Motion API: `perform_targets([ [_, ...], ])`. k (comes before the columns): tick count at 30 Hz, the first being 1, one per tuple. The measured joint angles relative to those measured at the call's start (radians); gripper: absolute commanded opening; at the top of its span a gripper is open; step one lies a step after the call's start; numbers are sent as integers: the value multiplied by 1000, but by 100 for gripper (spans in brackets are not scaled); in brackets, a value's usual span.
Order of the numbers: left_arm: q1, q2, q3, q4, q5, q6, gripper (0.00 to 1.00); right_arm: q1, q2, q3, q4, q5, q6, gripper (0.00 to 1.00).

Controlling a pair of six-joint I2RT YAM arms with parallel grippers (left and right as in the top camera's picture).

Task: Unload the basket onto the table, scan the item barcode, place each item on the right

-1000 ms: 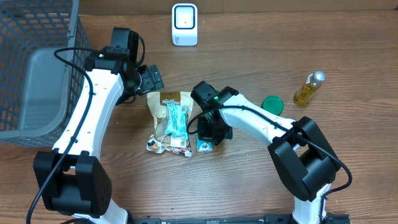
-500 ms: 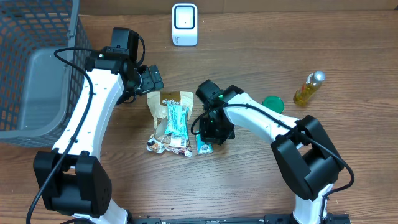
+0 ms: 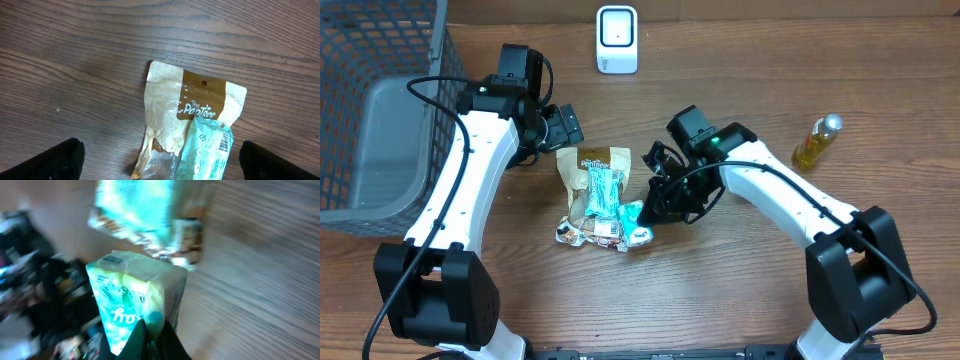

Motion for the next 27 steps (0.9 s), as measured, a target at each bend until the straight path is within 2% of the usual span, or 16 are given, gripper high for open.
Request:
perform_targets([
  [6, 0, 0, 0, 0, 0, 0, 100, -60, 0, 0, -76, -243, -195, 4],
  [11, 0, 0, 0, 0, 0, 0, 100, -94, 0, -1, -226, -429, -427, 4],
  [15, 0, 0, 0, 0, 0, 0, 100, -96, 0, -1, -306, -492, -562, 4],
  [20, 0, 0, 0, 0, 0, 0, 100, -96, 0, -1, -315, -526, -633, 4],
  [27, 0, 0, 0, 0, 0, 0, 100, -96, 0, -1, -316, -543, -657, 4],
])
